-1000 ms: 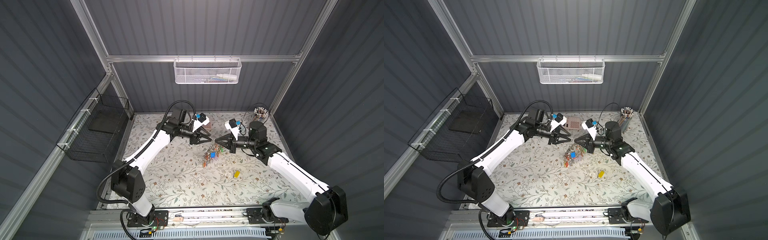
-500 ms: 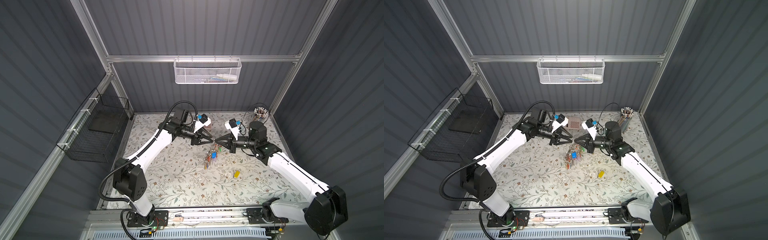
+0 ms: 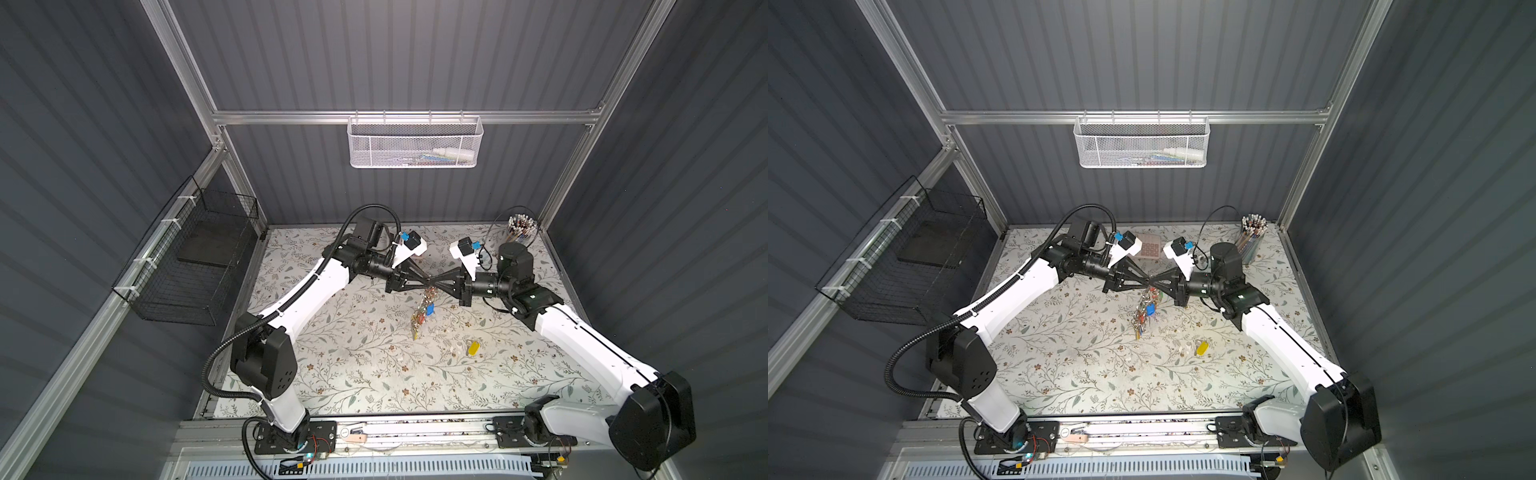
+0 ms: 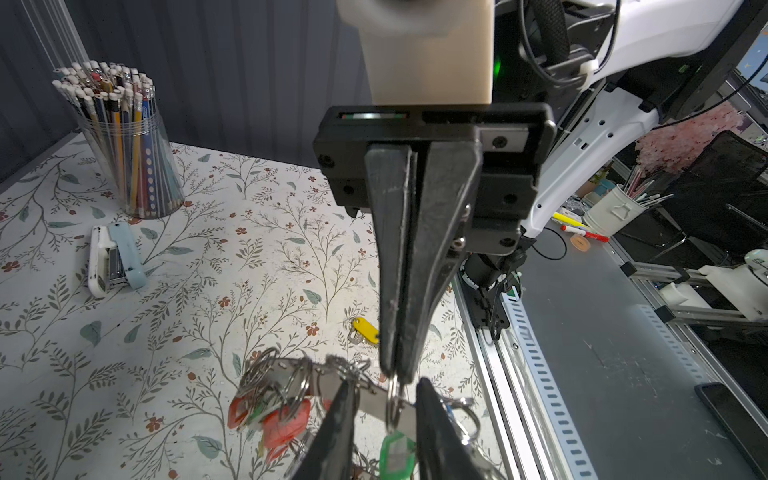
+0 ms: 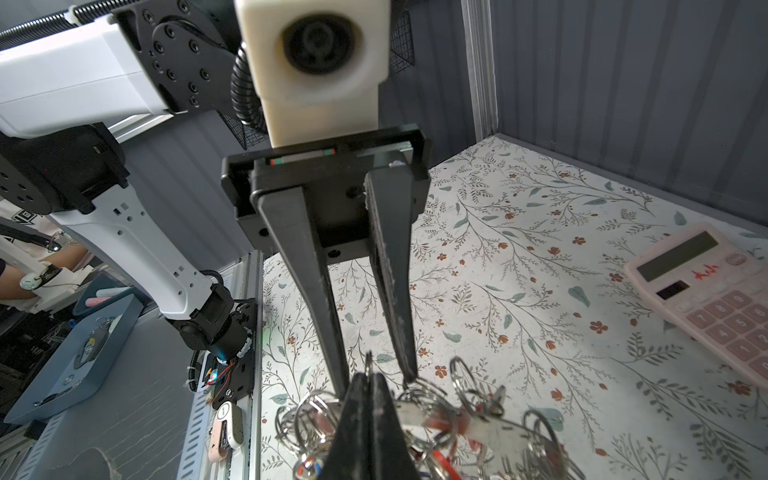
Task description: Put the keys on the keyring
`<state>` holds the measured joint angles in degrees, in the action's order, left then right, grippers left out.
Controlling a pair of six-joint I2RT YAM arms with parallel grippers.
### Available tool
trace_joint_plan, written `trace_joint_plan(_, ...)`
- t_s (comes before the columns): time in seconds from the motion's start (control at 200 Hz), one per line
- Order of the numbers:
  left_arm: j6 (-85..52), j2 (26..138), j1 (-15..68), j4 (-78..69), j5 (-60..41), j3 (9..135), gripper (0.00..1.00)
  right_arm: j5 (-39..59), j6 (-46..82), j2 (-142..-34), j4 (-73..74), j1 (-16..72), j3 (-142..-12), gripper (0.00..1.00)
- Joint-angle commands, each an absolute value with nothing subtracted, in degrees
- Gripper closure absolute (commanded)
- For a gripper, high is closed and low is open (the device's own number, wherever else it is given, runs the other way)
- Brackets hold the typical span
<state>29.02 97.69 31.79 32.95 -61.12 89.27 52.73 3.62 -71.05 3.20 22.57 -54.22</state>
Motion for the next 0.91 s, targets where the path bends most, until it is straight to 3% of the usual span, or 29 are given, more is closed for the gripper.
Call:
trace_joint_plan(0.0, 29.89, 98.44, 32.17, 34.81, -61.3, 91.19, 0.78, 54.41, 3.78, -71.2, 6.6, 22.74, -55.37, 1.0)
trace_joint_plan(0.605, 29.79, 97.91, 32.17, 35.95, -58.94, 90.88, 1.0, 53.84, 3.08, -71.68, 5.9, 22.7, -55.72, 1.0)
trace_joint_plan(0.9, 28.22, 96.54, 32.16, 34.1, -57.72, 89.52, 1.0, 53.25, 3.78, -71.46, 6.65, 22.57, -55.85, 1.0)
